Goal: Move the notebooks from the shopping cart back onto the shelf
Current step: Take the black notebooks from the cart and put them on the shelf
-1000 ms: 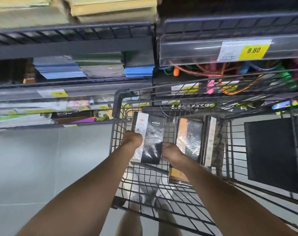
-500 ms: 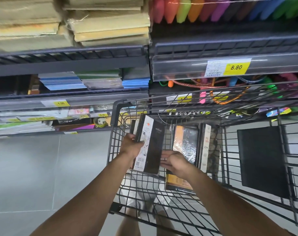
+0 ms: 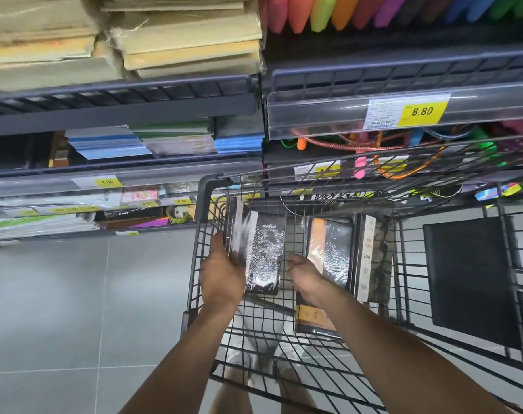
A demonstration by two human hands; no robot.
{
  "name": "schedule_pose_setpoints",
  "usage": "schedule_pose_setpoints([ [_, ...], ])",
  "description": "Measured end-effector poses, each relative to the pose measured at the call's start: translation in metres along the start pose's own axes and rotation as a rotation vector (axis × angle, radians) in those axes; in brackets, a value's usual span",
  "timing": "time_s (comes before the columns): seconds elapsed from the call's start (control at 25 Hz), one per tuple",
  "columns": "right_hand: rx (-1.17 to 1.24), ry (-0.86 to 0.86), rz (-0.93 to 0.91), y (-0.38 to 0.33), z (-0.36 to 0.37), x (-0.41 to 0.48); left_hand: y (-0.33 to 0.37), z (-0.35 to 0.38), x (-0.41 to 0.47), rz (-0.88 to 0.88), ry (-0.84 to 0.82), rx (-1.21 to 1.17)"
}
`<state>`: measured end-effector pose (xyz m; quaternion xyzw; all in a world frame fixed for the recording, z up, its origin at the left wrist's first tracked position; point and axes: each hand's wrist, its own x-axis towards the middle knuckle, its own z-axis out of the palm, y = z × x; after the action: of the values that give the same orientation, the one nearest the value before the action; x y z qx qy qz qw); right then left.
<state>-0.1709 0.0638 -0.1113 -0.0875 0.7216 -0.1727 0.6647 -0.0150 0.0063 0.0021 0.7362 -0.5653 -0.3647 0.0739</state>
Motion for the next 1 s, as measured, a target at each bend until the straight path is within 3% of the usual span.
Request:
schedule_pose_setpoints([
  [0.36, 0.135, 0.009, 0.079, -0.013, 0.019, -0.01, -0.003, 0.004, 0.001, -0.063, 0.015, 0.07],
  [0.6, -0.009, -0.018, 0.023, -0.029, 0.017, -0.031, -0.003, 0.0, 0.002, -0.057, -0.024, 0.014],
  [1.0, -0.081, 0.097, -0.104, -0.026, 0.025, -0.043, 0.008, -0.019, -0.013, 0.005, -0.068, -0.066],
])
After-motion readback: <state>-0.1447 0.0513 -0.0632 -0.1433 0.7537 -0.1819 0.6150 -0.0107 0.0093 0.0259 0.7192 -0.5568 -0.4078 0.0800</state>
